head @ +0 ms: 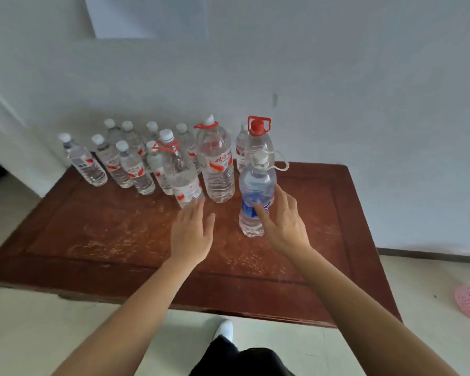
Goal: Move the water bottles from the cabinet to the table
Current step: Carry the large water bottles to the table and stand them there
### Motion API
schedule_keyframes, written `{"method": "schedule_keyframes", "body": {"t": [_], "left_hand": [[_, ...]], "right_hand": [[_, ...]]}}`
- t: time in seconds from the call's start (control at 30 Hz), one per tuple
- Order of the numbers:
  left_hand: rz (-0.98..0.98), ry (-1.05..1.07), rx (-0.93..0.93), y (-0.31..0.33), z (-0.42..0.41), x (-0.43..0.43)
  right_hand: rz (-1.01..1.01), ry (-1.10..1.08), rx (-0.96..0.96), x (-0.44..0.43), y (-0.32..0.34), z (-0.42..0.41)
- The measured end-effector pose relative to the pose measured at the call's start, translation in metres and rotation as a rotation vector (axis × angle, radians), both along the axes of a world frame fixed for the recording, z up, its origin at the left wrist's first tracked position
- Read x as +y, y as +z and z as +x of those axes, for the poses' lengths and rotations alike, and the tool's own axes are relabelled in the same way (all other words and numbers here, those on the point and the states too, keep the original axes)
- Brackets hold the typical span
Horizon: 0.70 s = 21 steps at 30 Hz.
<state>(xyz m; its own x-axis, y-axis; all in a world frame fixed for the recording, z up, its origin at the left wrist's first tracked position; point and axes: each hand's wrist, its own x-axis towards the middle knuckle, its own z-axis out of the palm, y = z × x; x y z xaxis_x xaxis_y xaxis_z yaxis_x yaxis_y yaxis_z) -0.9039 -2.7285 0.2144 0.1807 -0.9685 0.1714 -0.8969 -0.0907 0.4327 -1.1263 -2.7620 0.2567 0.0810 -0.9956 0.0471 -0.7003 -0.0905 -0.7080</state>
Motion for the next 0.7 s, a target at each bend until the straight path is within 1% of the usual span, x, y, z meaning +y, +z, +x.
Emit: {"method": "schedule_keyframes", "body": {"t": [0.07, 0.1, 0.17, 0.27, 0.3, 0.4, 0.47, 0.57, 0.7], "left_hand": [[-0.055, 0.147, -0.088, 0.015, 0.016, 0.051], [-0.055, 0.183, -0.123, 0.023, 0.021, 0.066], [-0.087, 0.308, -0.220, 0.039, 0.043, 0.129], [-0.118, 0.460, -0.346, 0.066, 0.078, 0.216], [-0.106, 0.492, -0.360, 0.072, 0.086, 0.234], [-0.132, 0.710, -0.415, 0.107, 0.125, 0.325], [-0.147, 0.798, -0.456, 0.129, 0.142, 0.371], [-0.165, 1.011, -0.474, 0.161, 0.169, 0.465], [-0.182, 1.242, -0.561, 0.185, 0.195, 0.603]], "right_hand": [[-0.004, 0.017, 0.027, 0.025, -0.010, 0.007], [-0.013, 0.006, 0.021, 0.030, -0.013, 0.012], [-0.050, 0.102, -0.026, 0.060, -0.011, 0.045], [-0.180, 0.322, -0.009, 0.103, 0.004, 0.107], [-0.225, 0.383, 0.002, 0.113, 0.009, 0.121], [-0.352, 0.637, -0.008, 0.168, 0.035, 0.193], [-0.421, 0.718, -0.015, 0.196, 0.049, 0.228], [-0.485, 0.889, -0.071, 0.266, 0.076, 0.291], [-0.609, 1.119, -0.142, 0.383, 0.108, 0.377]]}}
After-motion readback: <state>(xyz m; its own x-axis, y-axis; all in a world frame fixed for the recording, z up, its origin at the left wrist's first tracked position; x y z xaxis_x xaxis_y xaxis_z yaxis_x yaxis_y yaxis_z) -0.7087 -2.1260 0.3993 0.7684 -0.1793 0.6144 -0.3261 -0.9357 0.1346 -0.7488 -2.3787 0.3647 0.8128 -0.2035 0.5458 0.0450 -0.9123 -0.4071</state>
